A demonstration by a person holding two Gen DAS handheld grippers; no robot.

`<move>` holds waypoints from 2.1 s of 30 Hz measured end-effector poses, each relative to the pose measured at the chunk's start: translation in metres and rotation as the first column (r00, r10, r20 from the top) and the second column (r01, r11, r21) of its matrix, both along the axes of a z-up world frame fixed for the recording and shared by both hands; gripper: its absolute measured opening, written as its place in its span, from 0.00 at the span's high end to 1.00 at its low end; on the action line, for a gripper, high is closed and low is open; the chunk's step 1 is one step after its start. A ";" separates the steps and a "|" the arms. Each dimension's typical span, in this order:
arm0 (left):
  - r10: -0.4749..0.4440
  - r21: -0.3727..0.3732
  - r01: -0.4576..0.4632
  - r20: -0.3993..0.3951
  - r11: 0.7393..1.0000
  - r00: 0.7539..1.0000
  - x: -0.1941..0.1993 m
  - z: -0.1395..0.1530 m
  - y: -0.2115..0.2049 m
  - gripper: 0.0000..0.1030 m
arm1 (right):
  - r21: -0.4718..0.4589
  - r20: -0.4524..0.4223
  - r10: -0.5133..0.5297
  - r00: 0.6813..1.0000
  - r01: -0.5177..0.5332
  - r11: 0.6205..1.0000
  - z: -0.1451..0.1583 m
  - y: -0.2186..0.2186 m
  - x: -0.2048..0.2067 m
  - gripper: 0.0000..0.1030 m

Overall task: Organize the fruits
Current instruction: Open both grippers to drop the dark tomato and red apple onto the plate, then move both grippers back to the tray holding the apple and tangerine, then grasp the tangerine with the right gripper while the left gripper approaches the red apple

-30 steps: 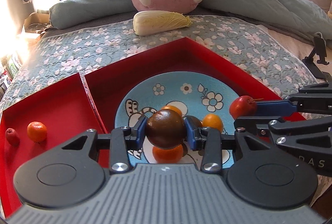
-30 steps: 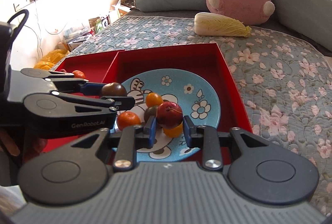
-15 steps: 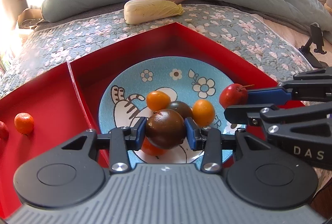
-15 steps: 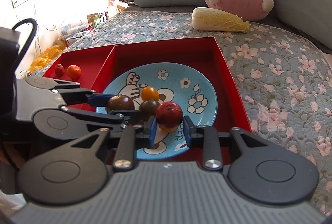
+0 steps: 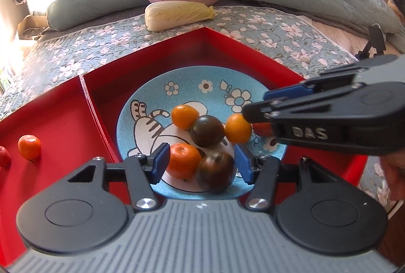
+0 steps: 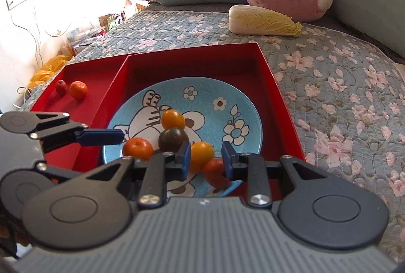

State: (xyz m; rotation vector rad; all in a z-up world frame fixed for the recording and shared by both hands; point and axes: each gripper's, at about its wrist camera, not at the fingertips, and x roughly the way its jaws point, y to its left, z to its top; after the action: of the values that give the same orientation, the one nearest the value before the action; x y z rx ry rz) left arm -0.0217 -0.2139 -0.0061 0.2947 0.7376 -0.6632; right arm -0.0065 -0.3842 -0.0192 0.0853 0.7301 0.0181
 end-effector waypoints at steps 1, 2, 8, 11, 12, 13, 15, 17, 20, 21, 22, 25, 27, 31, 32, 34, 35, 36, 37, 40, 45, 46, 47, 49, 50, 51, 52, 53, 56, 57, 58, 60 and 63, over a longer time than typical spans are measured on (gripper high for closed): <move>-0.001 -0.002 0.001 0.002 1.000 1.000 -0.001 0.001 0.000 0.40 | -0.003 0.002 0.002 1.000 -0.002 1.000 0.000 0.001 0.003 0.71; -0.002 -0.002 0.002 0.003 1.000 1.000 -0.003 0.001 0.000 0.40 | -0.009 0.000 0.006 1.000 -0.006 1.000 -0.001 0.002 0.006 0.71; -0.016 0.001 0.016 0.005 1.000 1.000 -0.009 0.001 0.004 0.39 | -0.019 -0.014 0.001 1.000 -0.001 1.000 -0.006 0.004 0.020 0.71; -0.016 -0.006 0.016 0.004 1.000 1.000 -0.011 0.002 0.006 0.38 | -0.021 -0.012 -0.001 1.000 0.001 1.000 -0.005 0.005 0.018 0.70; -0.015 -0.008 0.015 0.004 1.000 1.000 -0.012 0.003 0.006 0.38 | -0.021 -0.009 -0.004 1.000 0.004 1.000 -0.004 0.005 0.016 0.70; -0.012 -0.012 0.012 0.004 1.000 1.000 -0.012 0.004 0.006 0.37 | -0.020 -0.007 -0.007 1.000 0.007 1.000 -0.003 0.005 0.015 0.70; -0.002 -0.024 0.002 0.004 1.000 1.000 -0.011 0.007 0.009 0.37 | -0.016 -0.005 -0.009 1.000 0.009 1.000 -0.001 0.005 0.014 0.70; 0.015 -0.035 -0.015 0.002 0.999 1.000 -0.008 0.010 0.013 0.37 | -0.014 -0.001 -0.004 1.000 0.004 1.000 0.001 0.007 0.014 0.70; 0.044 -0.040 -0.044 0.005 0.998 0.999 -0.004 0.015 0.023 0.37 | -0.007 0.012 0.008 1.000 -0.007 1.000 0.008 0.014 0.016 0.70; 0.055 -0.038 -0.055 0.007 0.998 0.998 -0.002 0.017 0.028 0.37 | -0.005 0.017 0.014 1.000 -0.014 1.000 0.010 0.017 0.016 0.70; 0.066 -0.035 -0.066 0.009 0.997 0.998 0.000 0.018 0.032 0.37 | -0.004 0.023 0.022 0.999 -0.022 1.000 0.012 0.020 0.018 0.70; 0.118 -0.020 -0.117 0.011 0.993 0.993 0.011 0.020 0.050 0.37 | -0.005 0.039 0.055 0.998 -0.055 0.998 0.019 0.033 0.022 0.70; 0.153 -0.012 -0.152 0.011 0.988 0.988 0.019 0.022 0.064 0.37 | -0.007 0.044 0.077 0.996 -0.076 0.997 0.022 0.043 0.026 0.70; 0.222 -0.003 -0.222 0.018 0.975 0.975 0.033 0.025 0.093 0.37 | -0.004 0.052 0.116 0.992 -0.115 0.993 0.027 0.062 0.035 0.70; 0.241 -0.002 -0.241 0.024 0.971 0.970 0.036 0.026 0.102 0.37 | -0.002 0.054 0.126 0.991 -0.126 0.992 0.028 0.067 0.038 0.70; 0.291 0.006 -0.291 0.028 0.957 0.956 0.045 0.026 0.119 0.37 | 0.002 0.060 0.151 0.987 -0.151 0.989 0.032 0.078 0.044 0.70; 0.320 0.010 -0.321 0.022 0.947 0.947 0.050 0.025 0.129 0.37 | 0.005 0.065 0.166 0.984 -0.167 0.986 0.034 0.085 0.048 0.70; 0.345 0.013 -0.345 0.016 0.939 0.939 0.054 0.025 0.139 0.37 | 0.008 0.067 0.179 0.982 -0.180 0.984 0.035 0.090 0.052 0.70; 0.367 0.015 -0.367 0.013 0.930 0.930 0.058 0.025 0.149 0.37 | 0.009 0.069 0.194 0.979 -0.195 0.981 0.036 0.096 0.057 0.70; 0.424 0.009 -0.424 0.005 0.906 0.906 0.067 0.027 0.177 0.37 | 0.012 0.071 0.242 0.968 -0.243 0.970 0.038 0.118 0.073 0.70; 0.476 0.009 -0.476 -0.003 0.879 0.879 0.077 0.026 0.204 0.37 | 0.030 0.041 0.323 0.946 -0.324 0.946 0.030 0.162 0.108 0.70; 0.491 0.015 -0.491 -0.012 0.871 0.871 0.078 0.024 0.208 0.37 | 0.034 0.029 0.334 0.942 -0.335 0.942 0.027 0.169 0.116 0.70; 0.507 0.022 -0.507 -0.017 0.862 0.862 0.080 0.022 0.212 0.37 | 0.040 0.010 0.347 0.938 -0.347 0.937 0.023 0.177 0.125 0.70; 0.534 0.036 -0.533 -0.015 0.845 0.845 0.084 0.017 0.217 0.37 | 0.052 -0.023 0.360 0.933 -0.358 0.932 0.014 0.190 0.140 0.70; 0.544 0.040 -0.543 -0.011 0.839 0.839 0.086 0.015 0.220 0.37 | 0.055 -0.040 0.365 0.930 -0.362 0.930 0.010 0.196 0.147 0.70; 0.551 0.042 -0.551 -0.008 0.834 0.834 0.088 0.013 0.221 0.37 | 0.057 -0.055 0.367 0.928 -0.365 0.929 0.006 0.201 0.153 0.70; 0.555 0.048 -0.554 -0.008 0.831 0.832 0.092 0.009 0.224 0.37 | 0.056 -0.066 0.370 0.927 -0.367 0.929 0.002 0.205 0.159 0.70; 0.556 0.055 -0.555 -0.010 0.830 0.831 0.096 0.006 0.225 0.37 | 0.054 -0.077 0.376 0.924 -0.372 0.927 -0.002 0.210 0.163 0.69; 0.549 0.067 -0.547 -0.016 0.835 0.836 0.103 -0.002 0.225 0.37 | 0.030 -0.101 0.382 0.919 -0.381 0.924 -0.011 0.220 0.174 0.53; 0.542 0.070 -0.540 -0.015 0.839 0.840 0.104 -0.003 0.224 0.37 | 0.021 -0.102 0.380 0.919 -0.380 0.925 -0.014 0.221 0.176 0.53; 0.535 0.075 -0.532 -0.010 0.843 0.845 0.105 -0.005 0.223 0.37 | 0.016 -0.107 0.379 0.919 -0.380 0.925 -0.017 0.223 0.179 0.53; 0.526 0.087 -0.524 0.001 0.847 0.851 0.108 -0.008 0.220 0.37 | 0.011 -0.123 0.373 0.920 -0.375 0.927 -0.022 0.226 0.185 0.53; 0.536 0.097 -0.533 -0.003 0.841 0.845 0.114 -0.013 0.223 0.37 | 0.003 -0.142 0.378 0.915 -0.381 0.924 -0.030 0.231 0.192 0.55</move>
State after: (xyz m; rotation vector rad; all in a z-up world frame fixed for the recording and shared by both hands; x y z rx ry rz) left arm 0.0923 0.0086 -0.0186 0.1494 0.8355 -0.0988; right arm 0.1855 -0.1531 -0.0493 -0.0822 0.8788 0.3789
